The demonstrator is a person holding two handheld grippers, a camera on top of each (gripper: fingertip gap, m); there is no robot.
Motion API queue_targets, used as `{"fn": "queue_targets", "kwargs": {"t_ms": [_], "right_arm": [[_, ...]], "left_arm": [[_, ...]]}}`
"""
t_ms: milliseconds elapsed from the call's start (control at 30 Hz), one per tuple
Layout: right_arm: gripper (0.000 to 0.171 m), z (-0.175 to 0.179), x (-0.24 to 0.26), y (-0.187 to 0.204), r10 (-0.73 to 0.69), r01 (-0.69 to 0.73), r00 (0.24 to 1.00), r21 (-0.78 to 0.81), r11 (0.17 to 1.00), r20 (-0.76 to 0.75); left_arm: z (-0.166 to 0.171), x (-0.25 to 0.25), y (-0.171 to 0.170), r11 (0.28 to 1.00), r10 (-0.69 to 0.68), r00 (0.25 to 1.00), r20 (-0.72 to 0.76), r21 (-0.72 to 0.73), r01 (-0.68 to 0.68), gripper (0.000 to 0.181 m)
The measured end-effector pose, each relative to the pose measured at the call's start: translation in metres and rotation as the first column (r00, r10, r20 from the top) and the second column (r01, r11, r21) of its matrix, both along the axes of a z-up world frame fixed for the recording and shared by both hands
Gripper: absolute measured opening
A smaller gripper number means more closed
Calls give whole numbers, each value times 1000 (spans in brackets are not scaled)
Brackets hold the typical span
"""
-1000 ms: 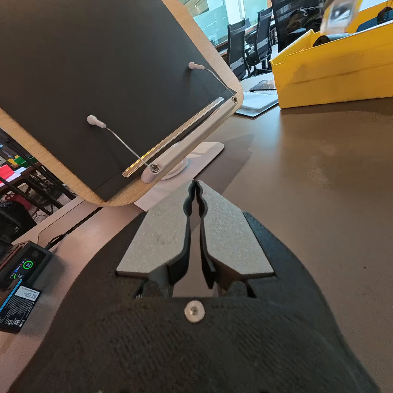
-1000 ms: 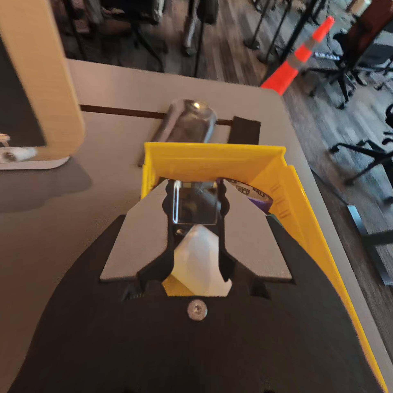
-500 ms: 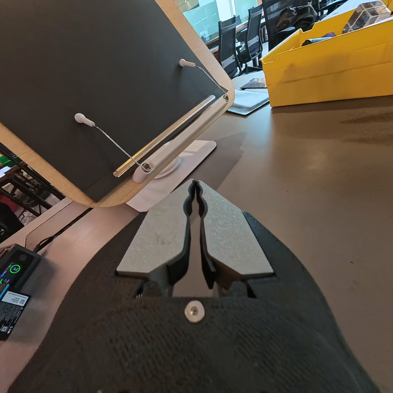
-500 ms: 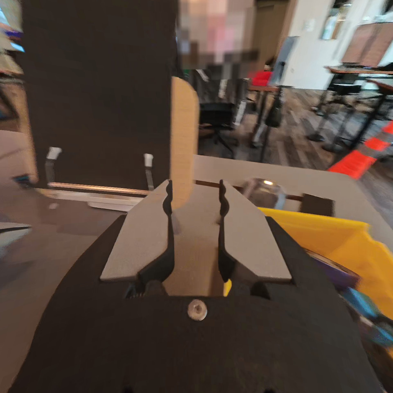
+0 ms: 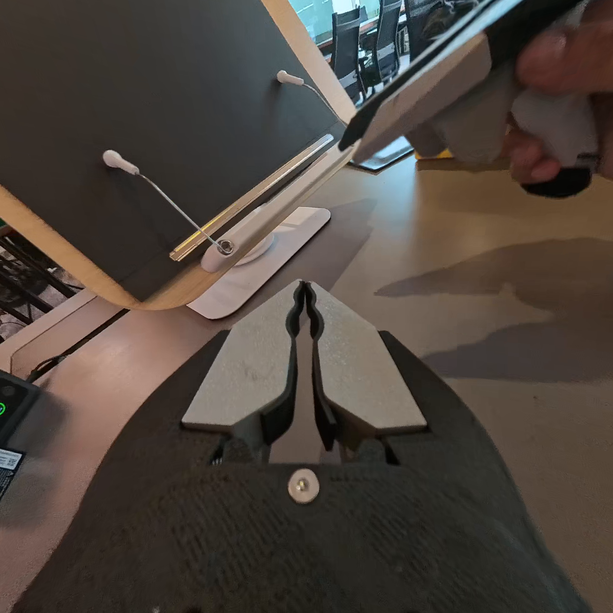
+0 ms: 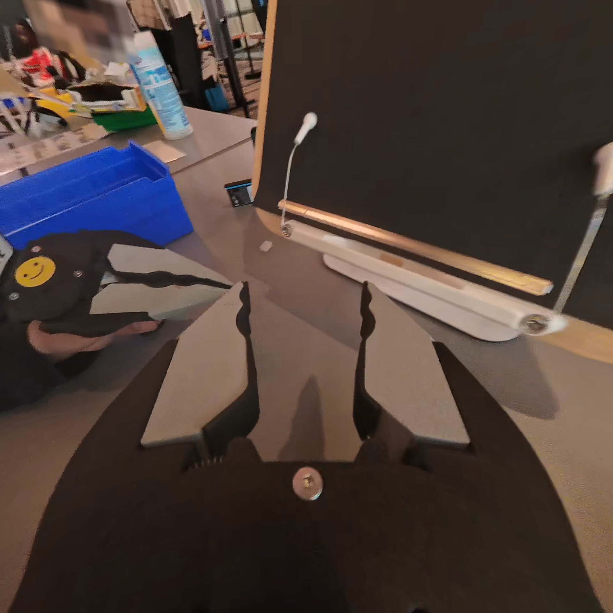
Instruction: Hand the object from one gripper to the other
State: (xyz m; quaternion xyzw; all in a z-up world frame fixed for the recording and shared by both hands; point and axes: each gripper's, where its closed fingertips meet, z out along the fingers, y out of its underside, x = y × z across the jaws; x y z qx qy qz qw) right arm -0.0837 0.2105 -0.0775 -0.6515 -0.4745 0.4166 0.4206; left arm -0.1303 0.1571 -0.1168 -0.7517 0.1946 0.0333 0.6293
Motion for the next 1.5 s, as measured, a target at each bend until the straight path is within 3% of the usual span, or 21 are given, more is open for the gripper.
{"fn": "queue_targets", "kwargs": {"t_ms": [267, 467, 633, 800, 867, 1000, 1167, 1300, 1500], "right_arm": [[64, -57, -21, -6, 35, -38, 987, 21, 999, 157], [67, -80, -33, -13, 94, -95, 976, -5, 995, 198], [72, -80, -35, -13, 93, -107, 974, 55, 993, 207], [96, -86, -36, -12, 78, -97, 966, 68, 993, 248], [97, -85, -36, -12, 74, -93, 967, 68, 993, 244], [97, -81, -35, -11, 67, -85, 973, 74, 994, 220], [97, -81, -36, -12, 65, -88, 972, 95, 992, 226], [96, -84, -37, -15, 61, -98, 965, 137, 986, 254], [96, -85, -37, -19, 58, -104, 961, 161, 981, 271]], "left_arm": [[-3, -4, 1, 1000, 8, 1000, 21, -28, -7, 5], [-3, -9, 2, 999, 22, 999, 45, -40, -20, 28], [1, -3, -1, 1000, -29, 997, 67, -9, 30, 43], [6, 7, -8, 996, -69, 998, 10, 50, 68, 48], [9, 5, -10, 996, -46, 999, 6, 72, 46, 44], [6, 4, -16, 999, -15, 999, 37, 38, 13, 55], [8, 7, -36, 998, 50, 997, 64, 43, -53, 51], [5, 37, -64, 998, -41, 968, 250, -31, 50, 55], [6, 25, -116, 993, 25, 985, 173, -119, -4, 53]]}}
